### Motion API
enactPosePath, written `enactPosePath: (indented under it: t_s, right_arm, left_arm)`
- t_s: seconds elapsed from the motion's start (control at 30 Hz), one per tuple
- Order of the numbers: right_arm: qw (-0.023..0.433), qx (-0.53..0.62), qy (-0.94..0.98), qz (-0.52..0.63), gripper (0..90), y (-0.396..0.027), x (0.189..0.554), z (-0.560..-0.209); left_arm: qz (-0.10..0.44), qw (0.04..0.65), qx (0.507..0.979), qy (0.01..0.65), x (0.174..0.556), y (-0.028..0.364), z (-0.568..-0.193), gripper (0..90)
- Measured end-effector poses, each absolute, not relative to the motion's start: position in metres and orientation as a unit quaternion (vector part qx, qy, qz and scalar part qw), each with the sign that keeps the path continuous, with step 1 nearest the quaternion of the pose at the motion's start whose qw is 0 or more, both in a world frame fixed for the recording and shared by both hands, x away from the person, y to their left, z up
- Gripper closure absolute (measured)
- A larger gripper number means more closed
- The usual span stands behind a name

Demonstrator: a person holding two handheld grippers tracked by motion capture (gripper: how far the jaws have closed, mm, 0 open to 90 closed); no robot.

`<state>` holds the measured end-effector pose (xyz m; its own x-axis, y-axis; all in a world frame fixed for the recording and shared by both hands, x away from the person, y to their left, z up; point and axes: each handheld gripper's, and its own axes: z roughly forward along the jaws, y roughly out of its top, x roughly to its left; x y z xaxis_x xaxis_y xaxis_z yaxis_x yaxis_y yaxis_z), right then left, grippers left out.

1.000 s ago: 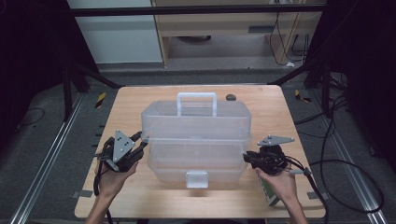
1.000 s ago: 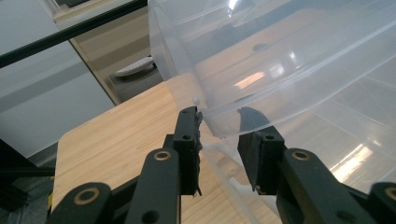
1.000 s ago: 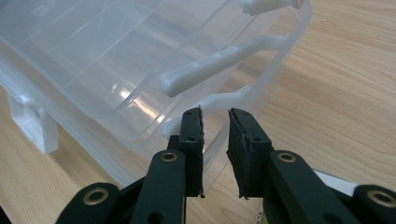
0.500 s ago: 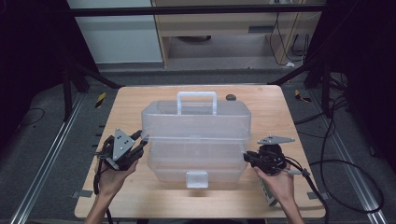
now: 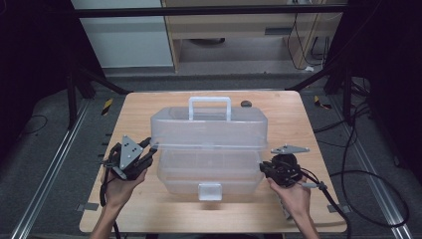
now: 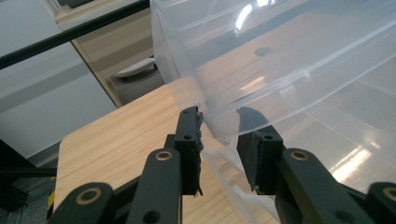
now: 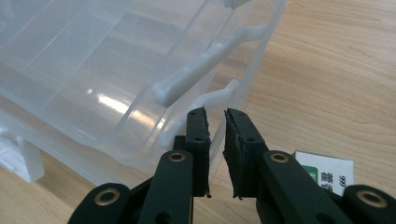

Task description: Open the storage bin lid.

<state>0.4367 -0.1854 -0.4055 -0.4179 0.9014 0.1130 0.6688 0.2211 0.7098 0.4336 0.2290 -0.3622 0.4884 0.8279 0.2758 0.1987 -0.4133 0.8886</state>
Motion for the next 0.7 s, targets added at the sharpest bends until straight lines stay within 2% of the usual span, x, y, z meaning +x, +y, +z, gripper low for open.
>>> enactPosePath:
  t_s: [0.7]
  right_arm:
    - [0.166,0.525,0.763,0.338,80.9,-0.181,0.438,-0.403]
  left_arm:
    - [0.377,0.425,0.747,0.345,0.443,0.228,-0.352,70.9]
